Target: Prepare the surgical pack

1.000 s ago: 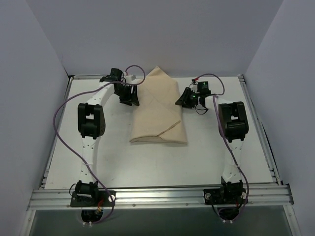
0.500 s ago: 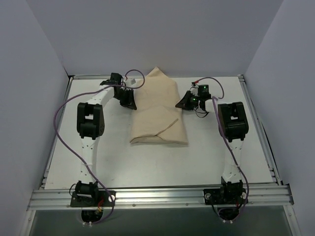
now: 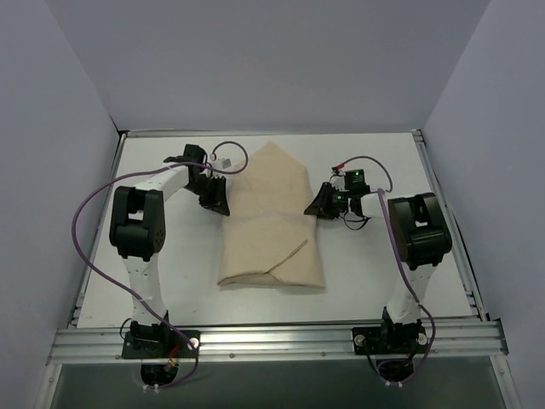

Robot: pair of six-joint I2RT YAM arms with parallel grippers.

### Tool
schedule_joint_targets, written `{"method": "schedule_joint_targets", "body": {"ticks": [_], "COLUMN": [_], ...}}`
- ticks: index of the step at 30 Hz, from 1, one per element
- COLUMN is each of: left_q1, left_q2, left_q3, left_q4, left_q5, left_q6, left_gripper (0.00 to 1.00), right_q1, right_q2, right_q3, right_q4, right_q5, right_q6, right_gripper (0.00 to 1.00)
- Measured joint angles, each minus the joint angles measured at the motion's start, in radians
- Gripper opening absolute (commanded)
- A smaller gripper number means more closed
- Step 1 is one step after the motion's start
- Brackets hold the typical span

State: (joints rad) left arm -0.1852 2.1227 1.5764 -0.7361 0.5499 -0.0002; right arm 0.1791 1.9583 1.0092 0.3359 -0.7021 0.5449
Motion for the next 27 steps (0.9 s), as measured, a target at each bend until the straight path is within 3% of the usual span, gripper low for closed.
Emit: {"method": "schedule_joint_targets", "body": {"ticks": [4,7,11,14,15,18,21,27], "left_q1": [0.002,0.005,0.013,0.022,0.023,0.022,0.009,-0.006], "left_q2": [-0.074,-0.098,-0.098,-0.099,-0.1,-0.103,-0.083,0.052], "left_q3": [-0.055,-0.058,-0.015,0.051,0.068,0.104,0.139,0.22], "left_q4": [-0.017,-0.039,-0.08,-0.074,-0.063,-0.038,-0.021,0.003], "left_q5": [-0.008,-0.019,-0.05,-0.085,-0.094,-0.108,-0.099,-0.082], "left_q6": [0.03,0.045,0.054,0.058,0.059,0.06,0.046,0.026], "left_gripper": [0.4,0.44,0.47,0.44,0.38,0.33,0.32,0.32], "right_q1": [0.012,0.001,-0.023,-0.027,-0.025,-0.011,0.014,0.05], "right_q2": [-0.05,-0.059,-0.052,-0.056,-0.06,-0.068,-0.032,0.149], "right_q3": [-0.029,0.027,0.215,0.332,0.347,0.337,0.304,0.282], "right_q4": [-0.053,-0.142,-0.31,-0.343,-0.336,-0.294,-0.185,0.011], "right_q5": [0.014,0.05,0.121,0.174,0.184,0.177,0.101,0.024], "right_q6": [-0.021,-0.064,-0.138,-0.175,-0.182,-0.174,-0.105,0.018], "right_gripper": [0.44,0.51,0.5,0.41,0.34,0.15,0.03,0.0]}}
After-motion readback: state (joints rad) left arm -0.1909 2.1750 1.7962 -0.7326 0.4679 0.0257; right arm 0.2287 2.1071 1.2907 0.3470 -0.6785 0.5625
